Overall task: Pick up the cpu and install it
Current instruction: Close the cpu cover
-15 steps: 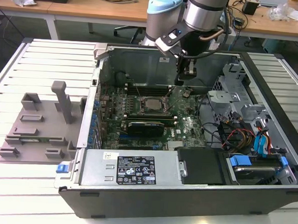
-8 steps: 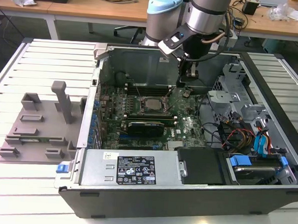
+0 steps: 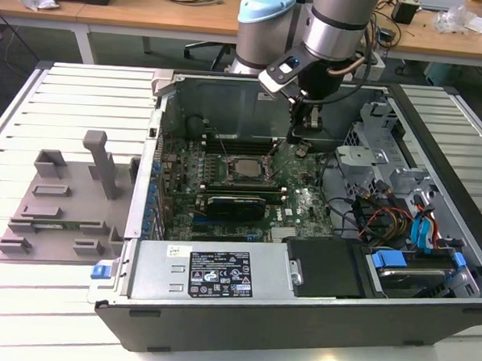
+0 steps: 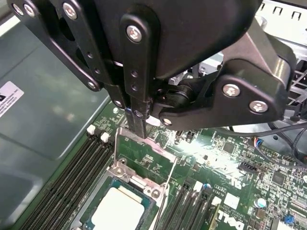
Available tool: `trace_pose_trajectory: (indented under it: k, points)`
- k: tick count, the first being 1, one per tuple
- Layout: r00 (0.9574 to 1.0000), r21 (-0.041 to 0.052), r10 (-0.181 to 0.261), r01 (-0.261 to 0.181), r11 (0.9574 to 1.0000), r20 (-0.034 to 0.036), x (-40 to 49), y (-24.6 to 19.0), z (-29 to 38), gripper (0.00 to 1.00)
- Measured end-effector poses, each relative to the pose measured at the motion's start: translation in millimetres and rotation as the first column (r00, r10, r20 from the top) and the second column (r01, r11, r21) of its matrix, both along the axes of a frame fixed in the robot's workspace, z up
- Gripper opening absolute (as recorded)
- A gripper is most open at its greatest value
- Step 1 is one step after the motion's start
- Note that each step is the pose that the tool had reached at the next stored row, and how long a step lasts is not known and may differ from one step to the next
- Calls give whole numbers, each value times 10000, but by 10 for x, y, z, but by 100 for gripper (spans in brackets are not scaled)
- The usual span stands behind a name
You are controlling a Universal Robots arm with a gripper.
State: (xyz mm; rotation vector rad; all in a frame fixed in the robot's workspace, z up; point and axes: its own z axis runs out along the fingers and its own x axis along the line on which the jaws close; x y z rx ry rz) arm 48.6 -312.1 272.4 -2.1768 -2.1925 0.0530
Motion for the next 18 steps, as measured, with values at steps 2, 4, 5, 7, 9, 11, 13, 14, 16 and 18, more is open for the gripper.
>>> trace_pose_trajectory:
  k: [2,4,5,7,9,11,13,14,16,18]
  points:
    - [10000,-1,7,-7,10000,-12,35,2,-19,11]
    - [10000,-2,12,-12,10000,-23,62,4,-35,11]
    - [10000,-4,16,-16,10000,-31,79,6,-47,11]
    - [10000,-6,14,-14,10000,-46,83,6,-94,11]
    - [10000,-4,16,-16,10000,-61,83,6,-145,11]
    - [10000,-6,15,-16,10000,-72,83,6,-187,11]
    - [10000,-5,17,-17,10000,-72,-158,6,-193,11]
    - [10000,-5,16,-16,10000,-72,-261,6,-194,11]
    - [10000,-5,17,-17,10000,-72,-343,6,-195,11]
    - [10000,-5,16,-16,10000,-73,-360,6,-195,11]
